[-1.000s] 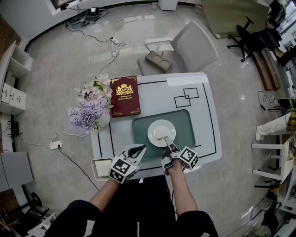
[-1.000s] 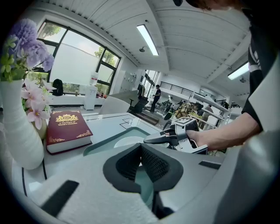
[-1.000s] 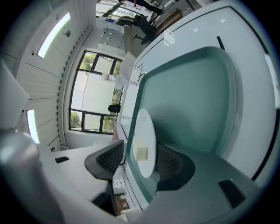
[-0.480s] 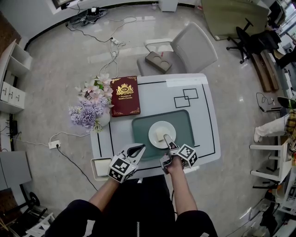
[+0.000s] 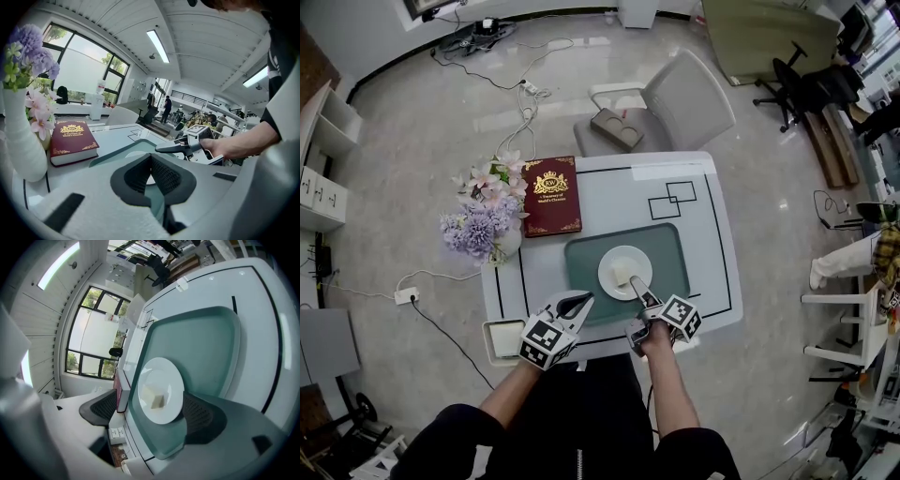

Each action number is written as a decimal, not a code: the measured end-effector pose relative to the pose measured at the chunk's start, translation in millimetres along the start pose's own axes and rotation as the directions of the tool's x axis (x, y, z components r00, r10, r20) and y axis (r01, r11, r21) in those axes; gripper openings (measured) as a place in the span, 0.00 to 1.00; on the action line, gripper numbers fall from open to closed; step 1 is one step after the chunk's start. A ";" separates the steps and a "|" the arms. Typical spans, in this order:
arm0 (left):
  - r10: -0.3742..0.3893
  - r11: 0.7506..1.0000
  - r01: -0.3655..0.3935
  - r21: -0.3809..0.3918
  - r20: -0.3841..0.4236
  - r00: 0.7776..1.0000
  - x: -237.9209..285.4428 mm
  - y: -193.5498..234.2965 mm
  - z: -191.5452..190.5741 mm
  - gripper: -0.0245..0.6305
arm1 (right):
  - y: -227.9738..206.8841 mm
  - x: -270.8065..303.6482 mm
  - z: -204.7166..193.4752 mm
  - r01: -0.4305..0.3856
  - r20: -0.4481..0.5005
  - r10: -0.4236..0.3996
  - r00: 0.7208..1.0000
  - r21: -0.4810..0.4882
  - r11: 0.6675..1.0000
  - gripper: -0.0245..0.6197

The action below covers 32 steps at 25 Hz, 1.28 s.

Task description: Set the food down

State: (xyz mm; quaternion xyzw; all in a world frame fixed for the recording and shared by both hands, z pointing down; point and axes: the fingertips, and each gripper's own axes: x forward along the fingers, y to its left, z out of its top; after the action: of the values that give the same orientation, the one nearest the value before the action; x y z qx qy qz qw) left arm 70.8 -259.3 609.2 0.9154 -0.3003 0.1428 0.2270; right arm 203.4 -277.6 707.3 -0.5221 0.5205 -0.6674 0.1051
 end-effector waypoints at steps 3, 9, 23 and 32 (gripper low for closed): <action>-0.008 1.000 0.007 0.007 0.007 1.000 -2.9 -3.6 1.1 0.05 | 7.5 -6.5 -4.3 -0.017 -0.013 0.016 1.000 -0.044 0.999 0.68; -0.026 0.999 0.025 0.034 0.027 0.999 -13.2 -13.6 5.8 0.05 | 30.0 -25.1 -15.7 -0.063 -0.001 0.064 0.998 -0.152 0.986 0.68; -0.054 0.994 0.045 0.104 0.090 0.994 -77.4 -47.0 8.2 0.05 | 82.9 -110.3 -60.9 -0.028 0.209 0.167 0.964 -0.541 0.840 0.05; -0.073 0.993 0.059 0.101 0.148 0.986 -101.5 -72.6 17.4 0.05 | 128.0 -161.9 -101.0 0.082 0.314 0.248 0.917 -0.754 0.651 0.05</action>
State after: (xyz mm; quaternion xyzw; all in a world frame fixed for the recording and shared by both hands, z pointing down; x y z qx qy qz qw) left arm 38.5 -166.8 529.9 0.9429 -0.2790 0.0796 0.1637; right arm 140.4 -163.6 518.0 -0.6148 0.7419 -0.2672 0.0112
